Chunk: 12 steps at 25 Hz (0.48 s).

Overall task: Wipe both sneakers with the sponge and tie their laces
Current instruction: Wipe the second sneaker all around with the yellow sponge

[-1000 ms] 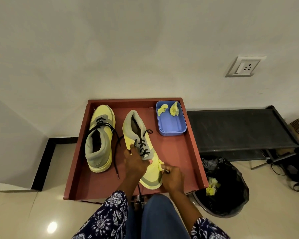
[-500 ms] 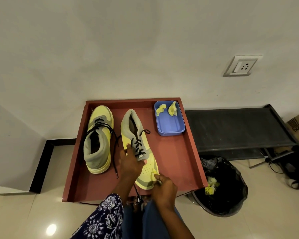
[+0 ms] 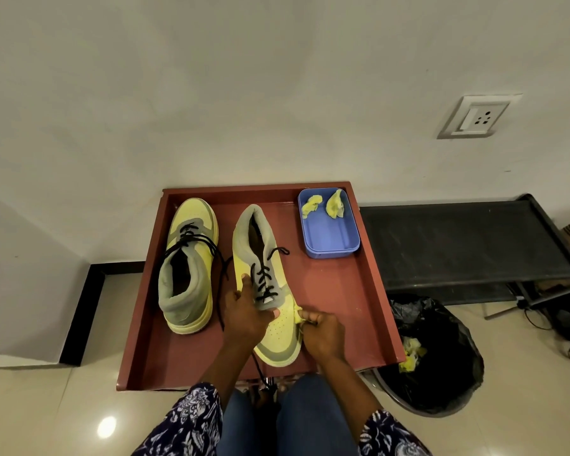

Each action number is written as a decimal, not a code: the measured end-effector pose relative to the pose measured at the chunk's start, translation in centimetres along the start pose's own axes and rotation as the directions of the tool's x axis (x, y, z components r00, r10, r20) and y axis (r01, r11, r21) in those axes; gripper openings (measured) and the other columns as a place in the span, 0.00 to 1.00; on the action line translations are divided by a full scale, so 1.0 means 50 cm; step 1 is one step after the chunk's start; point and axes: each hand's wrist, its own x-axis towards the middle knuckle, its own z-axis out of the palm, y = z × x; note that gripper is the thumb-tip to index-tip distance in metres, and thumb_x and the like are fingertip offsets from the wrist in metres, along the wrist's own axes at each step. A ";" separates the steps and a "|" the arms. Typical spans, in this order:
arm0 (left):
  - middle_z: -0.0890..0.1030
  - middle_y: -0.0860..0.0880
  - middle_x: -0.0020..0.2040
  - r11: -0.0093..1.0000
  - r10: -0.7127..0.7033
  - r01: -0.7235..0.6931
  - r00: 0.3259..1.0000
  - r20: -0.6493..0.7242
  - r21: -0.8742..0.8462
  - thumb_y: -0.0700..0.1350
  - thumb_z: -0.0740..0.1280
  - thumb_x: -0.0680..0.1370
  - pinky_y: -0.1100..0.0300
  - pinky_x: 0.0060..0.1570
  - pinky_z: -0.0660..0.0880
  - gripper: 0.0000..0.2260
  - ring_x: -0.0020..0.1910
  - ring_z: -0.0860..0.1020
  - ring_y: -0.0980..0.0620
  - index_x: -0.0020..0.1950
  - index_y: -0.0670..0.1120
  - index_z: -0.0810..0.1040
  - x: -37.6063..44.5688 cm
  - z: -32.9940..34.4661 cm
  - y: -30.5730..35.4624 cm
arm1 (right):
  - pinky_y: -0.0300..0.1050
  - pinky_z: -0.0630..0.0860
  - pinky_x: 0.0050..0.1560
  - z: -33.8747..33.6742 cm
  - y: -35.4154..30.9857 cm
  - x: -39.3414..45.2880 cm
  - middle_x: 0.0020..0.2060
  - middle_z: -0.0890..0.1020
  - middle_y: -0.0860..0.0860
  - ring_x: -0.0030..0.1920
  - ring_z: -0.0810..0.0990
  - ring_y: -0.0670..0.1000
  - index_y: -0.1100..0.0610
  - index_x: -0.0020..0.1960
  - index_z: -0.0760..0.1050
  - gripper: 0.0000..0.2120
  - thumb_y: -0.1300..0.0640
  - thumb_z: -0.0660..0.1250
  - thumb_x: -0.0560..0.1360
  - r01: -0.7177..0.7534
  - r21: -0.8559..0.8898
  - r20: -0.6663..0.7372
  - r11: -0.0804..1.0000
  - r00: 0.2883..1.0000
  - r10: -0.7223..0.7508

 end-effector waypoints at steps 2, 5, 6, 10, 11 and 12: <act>0.65 0.39 0.66 1.000 0.016 -0.016 1.000 0.013 0.007 0.44 0.74 0.70 0.61 0.59 0.64 0.43 0.63 0.67 0.44 0.76 0.46 0.50 0.002 -0.007 -0.001 | 0.38 0.74 0.57 0.005 -0.011 0.020 0.53 0.83 0.54 0.48 0.77 0.44 0.60 0.54 0.80 0.14 0.69 0.62 0.72 0.011 -0.014 0.026 1.000 1.000 -0.011; 0.64 0.40 0.68 1.000 0.022 -0.022 0.999 0.030 0.002 0.44 0.74 0.69 0.58 0.62 0.64 0.42 0.66 0.65 0.43 0.76 0.45 0.52 0.003 -0.017 -0.006 | 0.42 0.74 0.58 0.018 -0.019 0.037 0.52 0.83 0.53 0.48 0.76 0.44 0.60 0.54 0.80 0.15 0.70 0.61 0.72 0.035 -0.015 0.044 0.999 0.998 -0.034; 0.64 0.40 0.69 1.000 0.024 -0.024 0.999 0.034 0.008 0.44 0.74 0.69 0.58 0.62 0.64 0.42 0.66 0.65 0.43 0.76 0.45 0.52 0.003 -0.021 -0.007 | 0.42 0.74 0.58 0.024 -0.019 0.045 0.51 0.83 0.52 0.47 0.76 0.44 0.59 0.54 0.80 0.16 0.69 0.60 0.72 0.045 -0.015 0.059 0.999 0.997 -0.044; 0.63 0.38 0.68 1.000 0.015 -0.016 0.998 0.059 0.019 0.43 0.75 0.69 0.58 0.63 0.65 0.42 0.66 0.66 0.43 0.75 0.44 0.52 0.002 -0.034 -0.009 | 0.44 0.75 0.60 0.041 -0.037 0.070 0.52 0.83 0.50 0.49 0.77 0.45 0.58 0.55 0.81 0.18 0.69 0.59 0.72 0.060 -0.003 0.127 0.998 0.990 -0.059; 0.63 0.38 0.67 1.000 0.011 -0.012 0.998 0.060 0.016 0.43 0.75 0.69 0.58 0.63 0.65 0.42 0.66 0.66 0.42 0.75 0.44 0.53 0.002 -0.035 -0.010 | 0.42 0.75 0.59 0.042 -0.039 0.074 0.51 0.83 0.49 0.50 0.77 0.45 0.58 0.55 0.80 0.18 0.69 0.58 0.72 0.066 -0.011 0.137 0.998 0.988 -0.064; 0.64 0.38 0.67 1.000 0.013 -0.013 0.998 0.058 0.014 0.43 0.75 0.68 0.58 0.62 0.65 0.42 0.66 0.66 0.42 0.75 0.44 0.54 0.004 -0.037 -0.012 | 0.41 0.75 0.58 0.043 -0.039 0.076 0.50 0.83 0.49 0.50 0.77 0.45 0.59 0.55 0.81 0.18 0.70 0.58 0.72 0.080 -0.021 0.145 0.997 0.987 -0.076</act>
